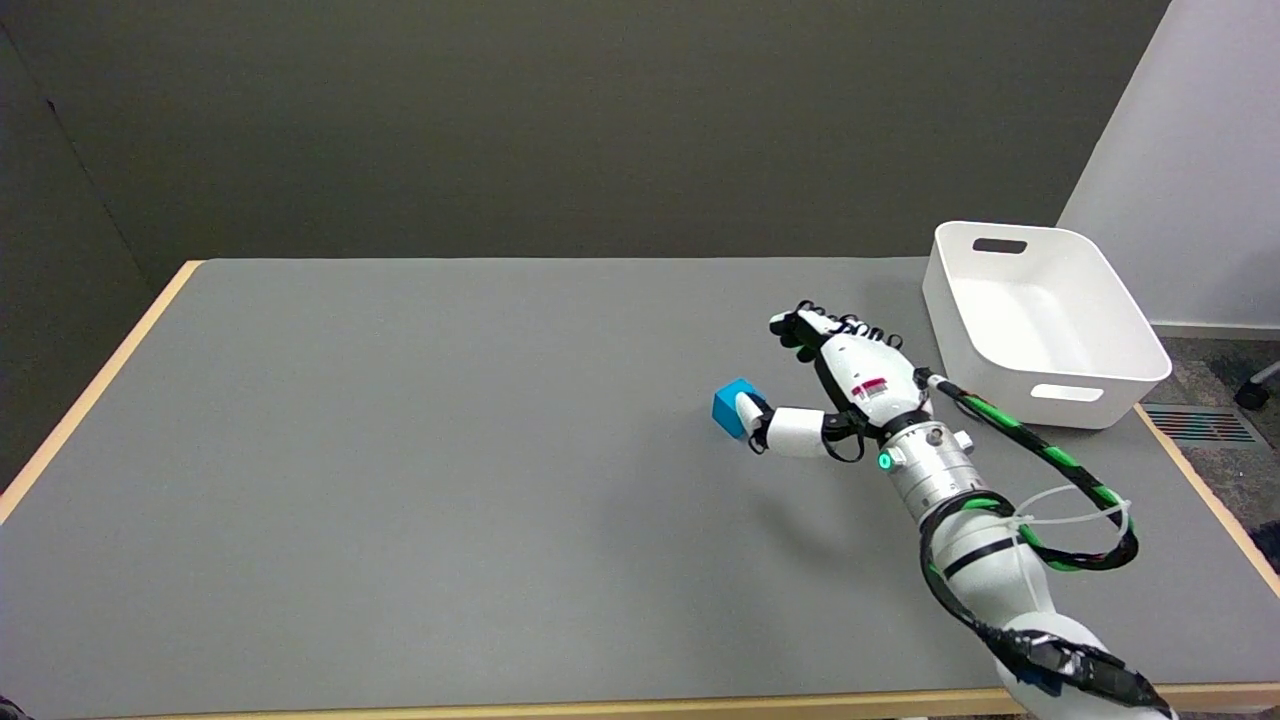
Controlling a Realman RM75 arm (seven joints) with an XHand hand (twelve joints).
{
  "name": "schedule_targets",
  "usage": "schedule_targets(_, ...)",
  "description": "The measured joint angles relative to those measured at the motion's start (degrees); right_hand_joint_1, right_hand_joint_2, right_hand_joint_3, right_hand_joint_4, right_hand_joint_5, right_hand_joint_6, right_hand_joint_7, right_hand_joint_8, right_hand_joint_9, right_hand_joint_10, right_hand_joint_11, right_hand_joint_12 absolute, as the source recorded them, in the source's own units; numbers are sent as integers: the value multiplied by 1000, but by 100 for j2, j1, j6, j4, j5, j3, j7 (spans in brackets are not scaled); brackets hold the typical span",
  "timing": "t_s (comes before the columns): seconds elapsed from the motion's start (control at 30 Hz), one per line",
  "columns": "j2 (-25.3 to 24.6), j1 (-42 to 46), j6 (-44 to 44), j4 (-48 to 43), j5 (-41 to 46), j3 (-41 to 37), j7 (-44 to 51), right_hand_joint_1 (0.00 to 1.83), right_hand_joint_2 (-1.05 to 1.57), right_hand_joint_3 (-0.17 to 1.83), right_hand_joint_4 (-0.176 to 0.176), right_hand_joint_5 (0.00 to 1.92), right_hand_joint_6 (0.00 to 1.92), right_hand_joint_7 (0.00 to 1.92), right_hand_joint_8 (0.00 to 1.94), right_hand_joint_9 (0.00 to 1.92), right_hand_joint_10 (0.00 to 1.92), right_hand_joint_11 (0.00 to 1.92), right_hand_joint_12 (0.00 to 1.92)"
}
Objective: Pick up blue wooden cube.
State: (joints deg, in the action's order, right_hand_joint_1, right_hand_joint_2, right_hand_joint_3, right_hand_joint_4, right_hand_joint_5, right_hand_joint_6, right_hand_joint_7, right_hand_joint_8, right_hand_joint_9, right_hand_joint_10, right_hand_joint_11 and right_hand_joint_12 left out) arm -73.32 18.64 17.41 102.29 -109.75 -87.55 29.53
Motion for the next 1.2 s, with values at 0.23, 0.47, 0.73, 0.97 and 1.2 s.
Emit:
schedule_targets(0.23,-122,-141,424,-189,640,121,650,578,656,806,-176,211,525,347,747,279,1061,155,1393)
schedule_targets(0.47,-217,-235,1162,-362,1241,477,1158,567,666,798,-176,184,501,302,726,239,1028,126,1367)
schedule_targets(0.73,-243,-323,2165,-394,1789,1134,1678,549,675,794,-176,170,483,287,714,227,1014,119,1361)
schedule_targets(0.97,-170,-466,2788,-440,2029,1679,1911,547,677,794,-176,169,479,286,710,224,1011,118,1361)
schedule_targets(1.2,-214,-738,3487,-569,2146,2372,2105,547,678,795,-176,169,476,285,705,219,1006,117,1361)
